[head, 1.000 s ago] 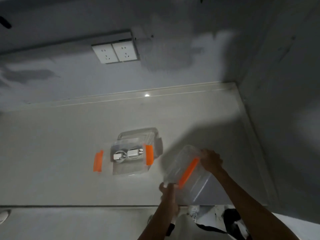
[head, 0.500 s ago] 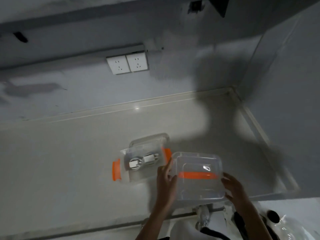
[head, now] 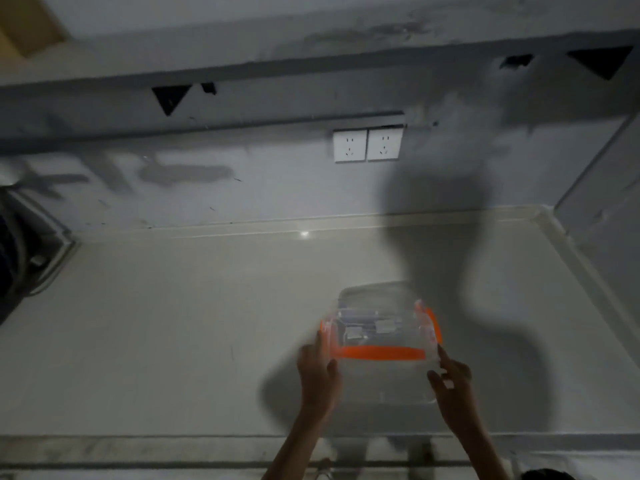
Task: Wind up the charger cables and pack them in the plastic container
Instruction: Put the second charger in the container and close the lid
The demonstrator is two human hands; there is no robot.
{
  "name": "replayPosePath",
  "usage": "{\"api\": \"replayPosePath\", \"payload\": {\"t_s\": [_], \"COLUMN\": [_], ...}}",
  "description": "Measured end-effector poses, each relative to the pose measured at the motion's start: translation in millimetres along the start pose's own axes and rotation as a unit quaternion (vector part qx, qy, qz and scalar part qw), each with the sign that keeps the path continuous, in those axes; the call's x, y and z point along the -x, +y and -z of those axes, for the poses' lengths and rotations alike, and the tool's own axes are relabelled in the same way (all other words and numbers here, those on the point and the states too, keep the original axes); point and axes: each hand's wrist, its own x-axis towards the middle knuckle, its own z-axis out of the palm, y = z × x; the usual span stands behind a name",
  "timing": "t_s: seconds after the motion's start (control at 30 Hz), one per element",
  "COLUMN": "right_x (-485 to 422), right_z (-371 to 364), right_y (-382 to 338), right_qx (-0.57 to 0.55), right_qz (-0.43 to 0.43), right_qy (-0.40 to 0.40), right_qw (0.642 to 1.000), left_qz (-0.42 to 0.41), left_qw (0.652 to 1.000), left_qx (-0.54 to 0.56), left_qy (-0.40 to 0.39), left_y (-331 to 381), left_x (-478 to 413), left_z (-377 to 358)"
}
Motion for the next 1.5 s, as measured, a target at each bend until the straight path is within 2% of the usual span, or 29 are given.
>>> {"api": "replayPosePath", "payload": {"t_s": [0.1,0.2,0.33,0.63,1.0,1.17,1.27,1.37,1.43,1.5], "right_x": [-44.7,-84.7,-100.0,-102.5,-90.7,-102.5,-101.8,-94.8,-98.6,-108.6], "right_z": [-9.7,-19.7,-24.9,-19.3,-17.6,-22.9,-24.4,-25.7,-34.0,-49.3], "right_y": [-15.2,-24.5,-22.8,-14.7,-9.6,-12.2,-14.3,-11.7,-17.1,-28.5], "right_qx": [0.061,0.114,0.105,0.093,0.084,0.072,0.112,0.225,0.283,0.323], "right_qz": [0.03,0.034,0.022,0.034,-0.047,-0.061,-0.061,0.033,0.131,0.194], "right_qy": [-0.002,-0.019,-0.052,-0.077,-0.086,-0.083,-0.099,-0.08,-0.031,-0.042], "right_qw": [0.998,0.993,0.993,0.992,0.992,0.992,0.987,0.97,0.95,0.925], "left_qz": [0.008,0.089,0.155,0.186,0.183,0.144,0.095,0.012,-0.057,-0.116], "left_qw": [1.0,0.994,0.986,0.982,0.983,0.989,0.994,0.992,0.985,0.97], "left_qx": [-0.013,-0.027,-0.016,-0.036,-0.018,-0.035,-0.05,-0.124,-0.161,-0.213], "left_qy": [-0.017,-0.058,-0.055,-0.027,-0.006,-0.015,-0.008,0.035,0.023,-0.011], "left_y": [10.9,39.1,44.6,34.8,27.2,23.4,16.9,17.1,24.5,27.1], "left_x": [-35.3,-59.3,-61.2,-57.4,-43.8,-63.5,-67.0,-59.6,-66.9,-80.7], "left_z": [0.1,4.5,-8.6,-29.8,-42.8,-41.4,-45.6,-57.7,-62.9,-70.8]}}
